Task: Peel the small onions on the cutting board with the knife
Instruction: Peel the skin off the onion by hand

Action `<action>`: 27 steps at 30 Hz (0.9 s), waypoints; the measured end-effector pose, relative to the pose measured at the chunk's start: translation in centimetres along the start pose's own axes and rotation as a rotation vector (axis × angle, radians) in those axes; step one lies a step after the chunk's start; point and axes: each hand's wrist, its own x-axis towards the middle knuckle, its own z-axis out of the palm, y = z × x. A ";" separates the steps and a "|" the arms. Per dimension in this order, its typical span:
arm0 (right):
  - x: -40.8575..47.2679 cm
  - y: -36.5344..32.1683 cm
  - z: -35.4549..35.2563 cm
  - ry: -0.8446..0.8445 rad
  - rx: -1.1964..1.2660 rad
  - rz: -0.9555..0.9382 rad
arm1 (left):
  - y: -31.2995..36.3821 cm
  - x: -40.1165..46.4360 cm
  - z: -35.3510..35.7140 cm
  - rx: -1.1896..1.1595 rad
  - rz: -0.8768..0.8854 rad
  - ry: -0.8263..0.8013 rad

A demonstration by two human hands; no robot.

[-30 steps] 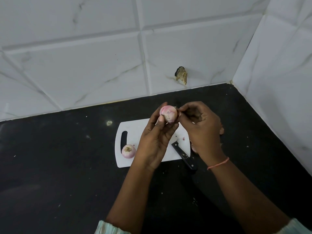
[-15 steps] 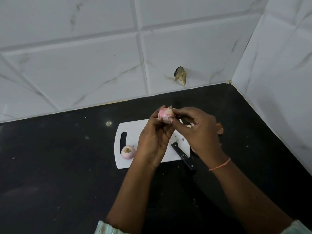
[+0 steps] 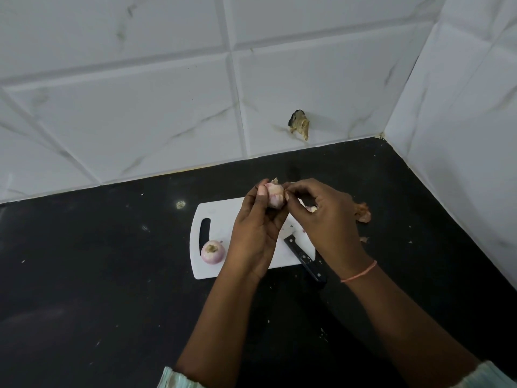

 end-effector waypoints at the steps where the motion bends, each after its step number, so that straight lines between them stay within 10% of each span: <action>1: -0.1 -0.1 0.0 -0.002 0.040 0.021 | 0.1 0.0 0.0 -0.025 0.001 0.004; 27: 0.4 0.2 0.9 -0.132 -0.156 -0.004 | -0.9 0.4 -0.3 0.159 -0.105 0.046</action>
